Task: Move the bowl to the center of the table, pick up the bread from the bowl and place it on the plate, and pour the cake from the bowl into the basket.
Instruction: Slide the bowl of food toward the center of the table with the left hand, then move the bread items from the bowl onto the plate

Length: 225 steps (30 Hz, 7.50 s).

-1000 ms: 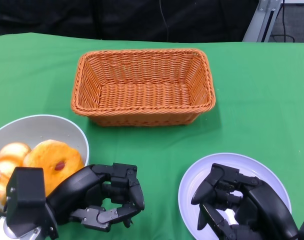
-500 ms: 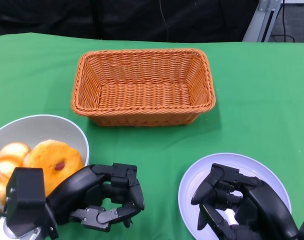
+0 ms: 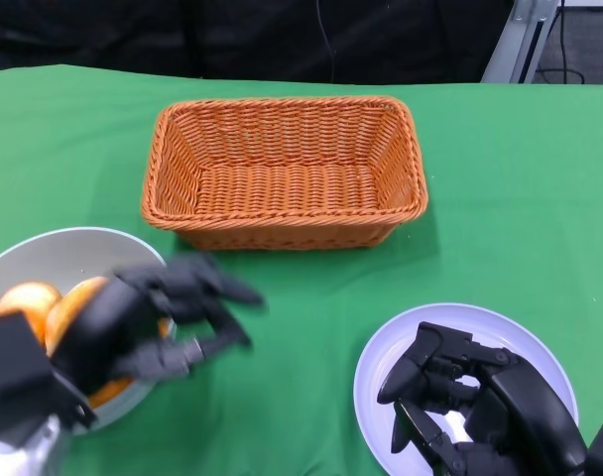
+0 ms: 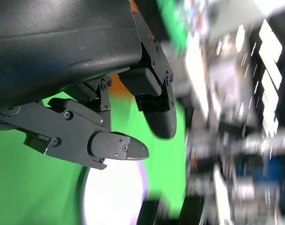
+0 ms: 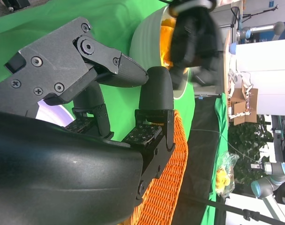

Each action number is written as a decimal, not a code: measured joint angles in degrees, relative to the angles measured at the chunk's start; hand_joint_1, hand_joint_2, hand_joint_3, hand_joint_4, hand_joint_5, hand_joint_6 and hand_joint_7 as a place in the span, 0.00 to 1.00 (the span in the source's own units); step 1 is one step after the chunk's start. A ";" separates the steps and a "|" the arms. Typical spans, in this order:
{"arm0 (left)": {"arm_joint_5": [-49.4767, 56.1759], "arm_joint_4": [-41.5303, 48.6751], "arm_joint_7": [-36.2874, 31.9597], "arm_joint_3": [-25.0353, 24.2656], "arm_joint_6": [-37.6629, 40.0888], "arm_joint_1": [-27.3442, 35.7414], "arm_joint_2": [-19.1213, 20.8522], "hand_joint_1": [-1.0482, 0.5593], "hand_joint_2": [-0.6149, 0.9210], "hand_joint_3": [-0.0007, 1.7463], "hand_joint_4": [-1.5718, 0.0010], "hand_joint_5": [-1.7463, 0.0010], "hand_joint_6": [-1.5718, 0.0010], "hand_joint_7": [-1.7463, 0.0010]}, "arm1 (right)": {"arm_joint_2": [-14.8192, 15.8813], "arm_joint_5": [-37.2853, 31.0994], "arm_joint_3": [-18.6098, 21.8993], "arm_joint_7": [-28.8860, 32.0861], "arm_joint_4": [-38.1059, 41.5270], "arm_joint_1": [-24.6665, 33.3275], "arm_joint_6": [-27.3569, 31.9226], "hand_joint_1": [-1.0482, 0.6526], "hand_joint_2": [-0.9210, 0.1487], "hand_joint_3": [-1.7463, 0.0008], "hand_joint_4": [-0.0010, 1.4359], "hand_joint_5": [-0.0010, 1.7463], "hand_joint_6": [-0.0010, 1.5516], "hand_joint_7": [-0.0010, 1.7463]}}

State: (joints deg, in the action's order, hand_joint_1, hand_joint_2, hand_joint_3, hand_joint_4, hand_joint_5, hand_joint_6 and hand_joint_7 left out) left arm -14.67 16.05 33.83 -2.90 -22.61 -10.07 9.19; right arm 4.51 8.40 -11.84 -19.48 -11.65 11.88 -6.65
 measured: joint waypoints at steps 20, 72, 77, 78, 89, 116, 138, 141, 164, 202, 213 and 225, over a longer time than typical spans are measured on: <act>14.73 34.33 -36.29 -13.29 -11.59 -18.89 7.71 0.44 1.00 0.08 0.59 0.97 0.61 0.99 | -0.20 -0.29 -0.03 0.35 1.19 -0.63 -0.71 0.52 0.33 0.43 0.48 0.90 0.44 0.76; 10.91 27.14 -20.60 -5.97 34.29 -20.01 11.44 0.29 1.00 0.28 0.93 1.00 0.93 1.00 | -1.31 -0.38 0.01 0.33 4.18 -2.49 -2.91 0.51 0.33 0.44 0.51 0.89 0.47 0.74; 9.35 23.59 -19.64 -5.98 37.13 -19.27 10.25 0.28 1.00 0.29 0.96 1.00 0.96 1.00 | -1.31 -0.43 0.00 0.33 4.18 -2.49 -2.92 0.51 0.32 0.45 0.50 0.89 0.46 0.74; 9.18 23.26 -19.44 -6.01 37.89 -19.26 9.97 0.29 1.00 0.29 0.96 1.00 0.97 1.00 | -1.31 -0.44 0.00 0.34 4.18 -2.49 -2.92 0.51 0.32 0.45 0.50 0.89 0.47 0.74; 6.96 19.36 -19.26 -5.88 44.16 -18.90 7.04 0.30 1.00 0.28 0.97 0.99 0.95 0.99 | -1.33 -0.43 -0.01 0.40 4.18 -2.48 -2.92 0.51 0.33 0.45 0.51 0.90 0.47 0.74; 7.28 13.84 -20.55 -2.71 49.26 -18.74 0.44 0.31 1.00 0.30 0.97 0.99 0.96 1.00 | -1.49 -0.67 -0.34 0.43 4.18 -2.48 -2.97 0.50 0.31 0.47 0.51 0.91 0.47 0.73; 6.85 10.08 -20.67 -1.56 50.63 -17.80 -4.77 0.28 1.00 0.30 0.97 1.00 0.98 1.00 | -1.75 -0.89 -0.44 0.40 4.31 -2.48 -3.84 0.50 0.31 0.46 0.51 0.92 0.46 0.74; 6.23 9.76 -20.45 -1.56 50.64 -17.57 -5.10 0.28 1.00 0.30 0.97 1.00 0.99 1.00 | -1.76 -1.74 -0.44 0.46 4.31 -2.48 -3.92 0.50 0.31 0.46 0.51 0.92 0.46 0.74; 5.52 3.10 -20.56 -0.95 52.41 -14.01 -4.74 0.31 1.00 0.29 0.96 0.99 0.96 0.99 | -1.63 -1.81 -0.19 0.20 4.30 -2.10 -4.03 0.50 0.30 0.47 0.51 0.90 0.48 0.73; 4.61 8.75 -9.68 -7.59 1.18 -0.71 0.32 0.55 1.00 0.16 0.49 0.32 0.35 0.67 | 5.49 -8.07 3.02 0.11 -4.81 -2.69 -0.02 0.42 0.00 0.94 0.44 0.54 0.43 0.31; 7.70 16.58 -12.31 -5.79 -9.95 -3.75 0.29 0.54 1.00 0.19 0.51 0.19 0.49 0.37 | 9.72 -22.67 0.67 0.28 -10.95 -12.60 10.64 0.29 0.00 0.97 0.55 0.23 0.50 0.04; 7.66 19.25 -13.29 -5.03 -11.78 -5.06 0.19 0.53 1.00 0.18 0.52 0.18 0.51 0.36 | 13.34 -43.63 -9.90 -8.16 -12.49 -25.30 25.63 0.16 0.00 0.92 0.46 0.09 0.40 0.00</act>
State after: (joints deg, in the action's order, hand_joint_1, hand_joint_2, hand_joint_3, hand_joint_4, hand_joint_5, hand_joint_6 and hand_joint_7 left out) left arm -7.01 35.31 20.54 -7.93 -34.39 -15.13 9.38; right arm 17.84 -35.23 -21.74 -27.64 -24.14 -13.42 18.98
